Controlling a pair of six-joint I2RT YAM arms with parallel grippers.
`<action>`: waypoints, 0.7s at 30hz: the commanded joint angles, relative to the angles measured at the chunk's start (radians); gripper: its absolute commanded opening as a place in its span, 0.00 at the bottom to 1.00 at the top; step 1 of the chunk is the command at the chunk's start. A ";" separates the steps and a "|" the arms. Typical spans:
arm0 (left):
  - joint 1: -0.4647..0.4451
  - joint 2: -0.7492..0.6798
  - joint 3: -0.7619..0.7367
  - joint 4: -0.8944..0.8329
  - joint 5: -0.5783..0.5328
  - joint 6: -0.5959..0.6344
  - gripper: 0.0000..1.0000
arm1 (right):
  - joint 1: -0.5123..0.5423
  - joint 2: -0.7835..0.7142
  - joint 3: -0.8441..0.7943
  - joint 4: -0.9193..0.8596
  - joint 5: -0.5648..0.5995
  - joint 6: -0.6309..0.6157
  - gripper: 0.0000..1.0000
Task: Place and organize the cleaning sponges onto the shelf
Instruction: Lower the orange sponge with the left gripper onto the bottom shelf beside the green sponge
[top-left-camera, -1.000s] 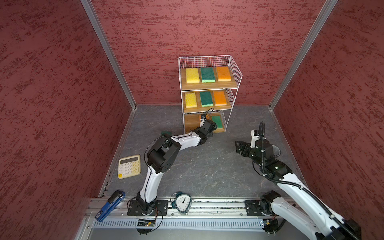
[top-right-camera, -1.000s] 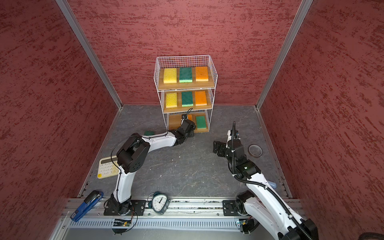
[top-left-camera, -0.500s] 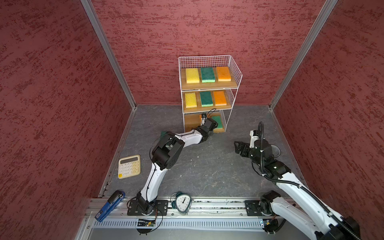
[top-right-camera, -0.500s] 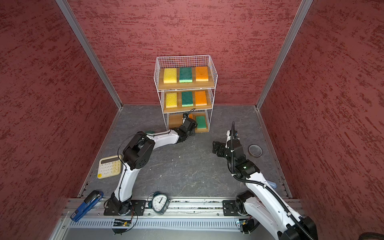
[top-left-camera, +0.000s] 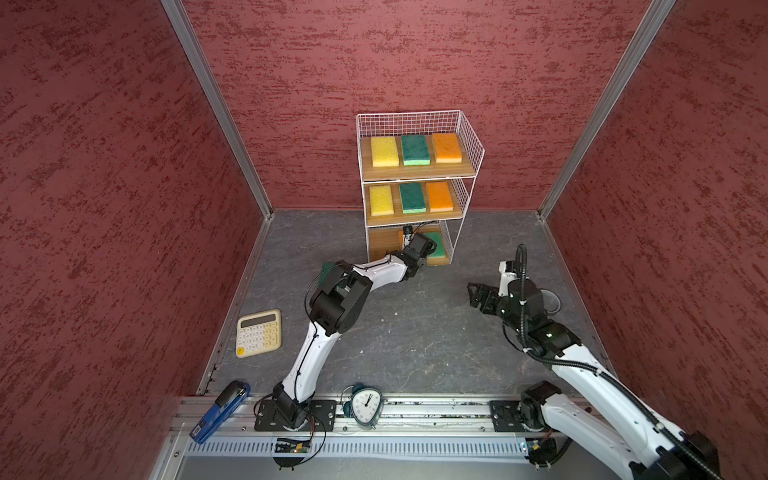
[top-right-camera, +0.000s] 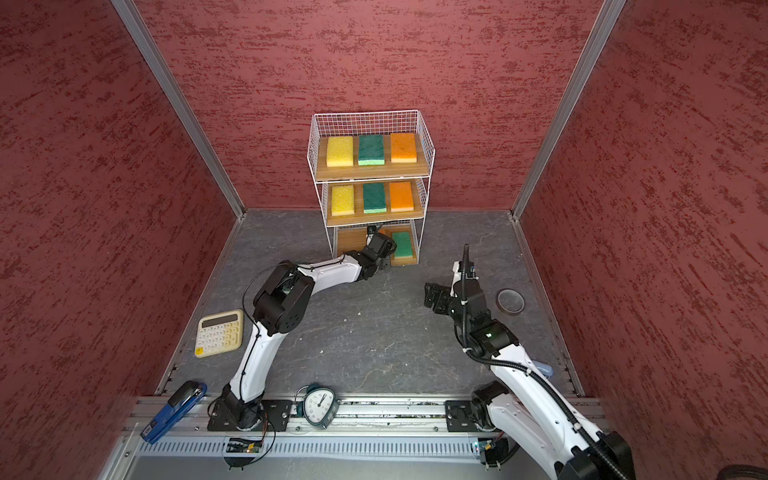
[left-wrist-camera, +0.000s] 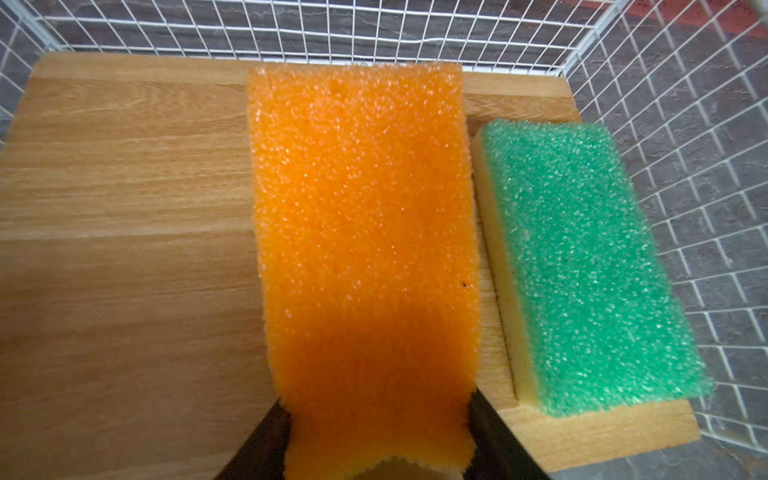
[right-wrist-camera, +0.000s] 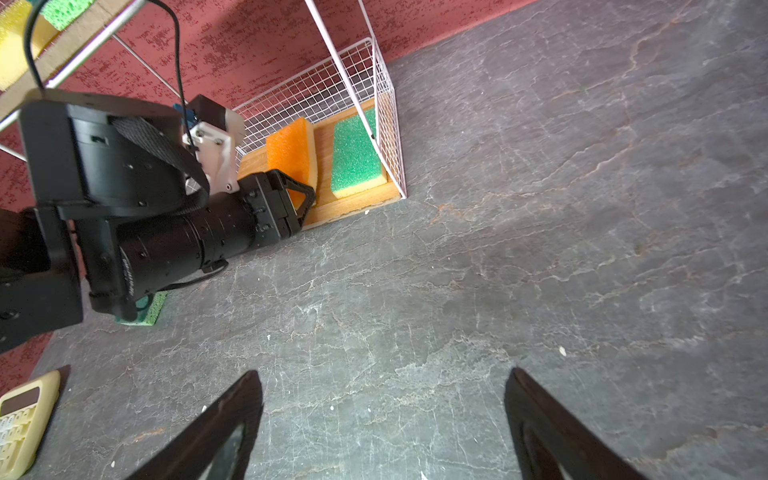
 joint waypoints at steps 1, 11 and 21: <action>0.008 0.027 0.024 -0.043 0.011 -0.016 0.57 | -0.010 -0.003 -0.011 0.033 -0.014 0.011 0.92; 0.018 0.049 0.062 -0.093 0.023 -0.026 0.63 | -0.010 0.000 -0.015 0.040 -0.016 0.011 0.92; 0.027 0.064 0.097 -0.136 0.036 -0.031 0.66 | -0.010 0.011 -0.005 0.032 -0.026 0.021 0.92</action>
